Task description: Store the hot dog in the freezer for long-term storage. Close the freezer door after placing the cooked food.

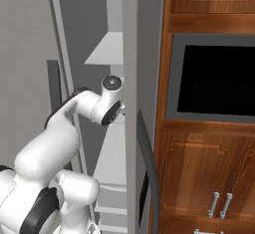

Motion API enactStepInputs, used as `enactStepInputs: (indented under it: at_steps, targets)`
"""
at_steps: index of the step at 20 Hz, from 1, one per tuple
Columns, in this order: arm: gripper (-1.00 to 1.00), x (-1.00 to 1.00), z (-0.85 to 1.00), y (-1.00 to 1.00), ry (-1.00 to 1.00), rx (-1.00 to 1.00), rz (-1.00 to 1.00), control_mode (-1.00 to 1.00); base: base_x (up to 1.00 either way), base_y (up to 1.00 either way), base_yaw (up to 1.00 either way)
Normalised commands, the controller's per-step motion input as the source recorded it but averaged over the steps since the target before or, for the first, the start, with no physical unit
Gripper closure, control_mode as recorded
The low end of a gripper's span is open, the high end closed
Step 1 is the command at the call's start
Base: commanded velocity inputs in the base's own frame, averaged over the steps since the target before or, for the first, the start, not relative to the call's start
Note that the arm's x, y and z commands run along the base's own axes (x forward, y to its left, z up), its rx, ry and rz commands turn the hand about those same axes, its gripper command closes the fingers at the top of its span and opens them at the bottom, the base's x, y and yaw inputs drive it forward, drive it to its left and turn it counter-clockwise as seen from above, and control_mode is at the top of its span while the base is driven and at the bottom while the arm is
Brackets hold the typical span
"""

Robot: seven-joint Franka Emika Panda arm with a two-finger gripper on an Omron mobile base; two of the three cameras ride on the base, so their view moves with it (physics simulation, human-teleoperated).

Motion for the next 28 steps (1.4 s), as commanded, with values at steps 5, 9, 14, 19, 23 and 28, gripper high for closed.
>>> enactStepInputs:
  at_steps: [5,9,14,19,23,28]
  targets:
    - [-1.00,-0.41,0.22,0.02,0.00,0.00,-0.03,-1.00,0.00,0.00,0.00]
    - [-1.00,-0.55,0.00,-0.03,0.00,0.00,-0.02,-1.00,0.00,0.00,0.00]
    - [-1.00,-0.54,0.06,-0.02,0.00,0.00,-0.02,-1.00,0.00,0.00,0.00]
    - [-1.00,-0.50,0.33,0.01,0.05,-0.02,-0.03,-1.00,0.00,0.00,0.00]
    - [-1.00,-0.36,0.16,0.27,0.17,-0.11,-0.12,-1.00,0.00,0.00,0.00]
    - [-1.00,-0.27,0.01,0.48,0.20,-0.15,-0.21,-1.00,0.00,0.00,0.00]
